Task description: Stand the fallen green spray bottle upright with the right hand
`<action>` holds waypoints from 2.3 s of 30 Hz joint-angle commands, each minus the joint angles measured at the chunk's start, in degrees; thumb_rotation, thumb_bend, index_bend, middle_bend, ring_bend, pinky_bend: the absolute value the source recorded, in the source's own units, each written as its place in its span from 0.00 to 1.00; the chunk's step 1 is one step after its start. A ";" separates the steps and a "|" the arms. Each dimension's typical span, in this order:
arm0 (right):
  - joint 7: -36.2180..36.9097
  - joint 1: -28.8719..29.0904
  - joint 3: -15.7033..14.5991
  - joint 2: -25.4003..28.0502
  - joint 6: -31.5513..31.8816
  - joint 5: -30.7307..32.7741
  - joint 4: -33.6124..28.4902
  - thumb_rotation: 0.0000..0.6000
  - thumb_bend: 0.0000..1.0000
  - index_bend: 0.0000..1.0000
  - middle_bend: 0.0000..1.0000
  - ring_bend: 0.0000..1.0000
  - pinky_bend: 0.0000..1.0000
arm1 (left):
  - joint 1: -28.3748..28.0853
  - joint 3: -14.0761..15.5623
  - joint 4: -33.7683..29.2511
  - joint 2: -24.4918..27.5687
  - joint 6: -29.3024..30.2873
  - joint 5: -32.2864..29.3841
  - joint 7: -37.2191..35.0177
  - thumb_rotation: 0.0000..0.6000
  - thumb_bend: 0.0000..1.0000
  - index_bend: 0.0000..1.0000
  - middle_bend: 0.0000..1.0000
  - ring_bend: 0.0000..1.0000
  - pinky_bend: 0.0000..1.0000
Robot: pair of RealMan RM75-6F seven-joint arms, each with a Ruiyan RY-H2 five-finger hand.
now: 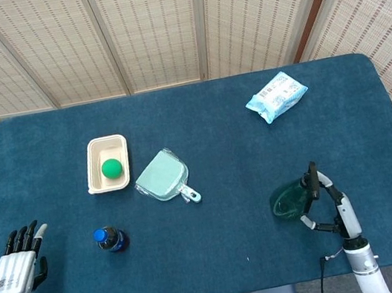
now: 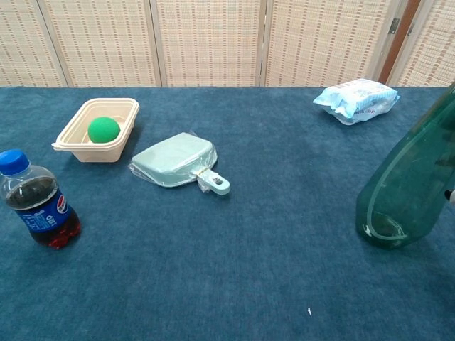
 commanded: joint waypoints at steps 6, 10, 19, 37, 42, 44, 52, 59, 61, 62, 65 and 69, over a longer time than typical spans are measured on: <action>-1.94 -3.03 1.66 3.66 3.41 1.58 -3.42 1.00 0.13 0.14 0.19 0.15 0.28 | -0.40 -0.06 -0.58 -0.28 0.50 1.45 0.20 1.00 0.61 0.06 0.00 0.00 0.00; -4.97 -4.26 1.89 7.09 3.03 1.98 -5.74 1.00 0.13 0.14 0.19 0.15 0.28 | -0.41 -0.28 -1.35 -0.12 1.10 1.79 0.41 1.00 0.61 0.06 0.00 0.00 0.00; -24.21 -5.50 -1.14 21.56 -1.49 -0.29 -20.40 1.00 0.13 0.14 0.18 0.14 0.28 | -0.41 -0.80 -2.11 0.30 2.49 2.72 0.13 1.00 0.61 0.06 0.00 0.00 0.00; -68.81 -6.03 -1.86 50.76 -12.90 3.50 -61.69 1.00 0.16 0.14 0.18 0.14 0.28 | -0.32 -1.24 -0.75 0.87 2.80 2.51 -1.80 1.00 0.61 0.06 0.00 0.00 0.00; -70.74 -5.71 -1.96 51.25 -18.01 5.96 -60.53 1.00 0.16 0.14 0.17 0.14 0.28 | -0.15 -1.08 0.79 0.12 2.72 2.42 -2.56 1.00 0.61 0.06 0.00 0.00 0.00; -69.42 -5.72 -1.88 50.45 -19.09 6.32 -59.27 1.00 0.16 0.13 0.17 0.14 0.28 | -0.05 -1.13 1.23 -0.24 2.94 2.52 -3.04 1.00 0.61 0.06 0.00 0.00 0.00; -64.31 -6.86 -1.35 48.15 -16.50 4.46 -54.28 1.00 0.16 0.13 0.17 0.13 0.27 | 0.45 -1.01 0.92 -0.83 4.01 2.92 -2.20 1.00 0.61 0.06 0.00 0.00 0.00; -61.69 -7.47 -1.08 48.27 -15.59 3.57 -53.23 1.00 0.16 0.13 0.17 0.13 0.27 | 0.54 -1.15 0.44 -1.15 4.07 2.55 -1.37 1.00 0.61 0.06 0.00 0.00 0.00; -61.29 -7.34 -0.97 48.18 -15.79 3.36 -52.92 1.00 0.16 0.13 0.17 0.13 0.27 | 0.70 -1.18 0.40 -1.34 4.27 2.41 -1.31 1.00 0.61 0.06 0.00 0.00 0.00; -61.27 -7.26 -0.96 48.15 -15.89 3.21 -52.81 1.00 0.16 0.13 0.17 0.13 0.27 | 0.77 -1.16 0.40 -1.41 4.37 2.41 -1.24 1.00 0.61 0.06 0.00 0.00 0.00; -61.57 -6.95 -0.84 48.11 -16.09 2.74 -52.81 1.00 0.16 0.13 0.17 0.13 0.27 | 1.02 -1.08 0.40 -1.66 4.76 2.52 -1.04 1.00 0.61 0.06 0.00 0.00 0.00; -62.28 -6.70 -0.69 48.33 -16.04 2.18 -53.65 1.00 0.16 0.13 0.17 0.13 0.27 | 1.24 -1.00 0.35 -1.79 5.17 2.80 -1.01 1.00 0.61 0.06 0.00 0.00 0.00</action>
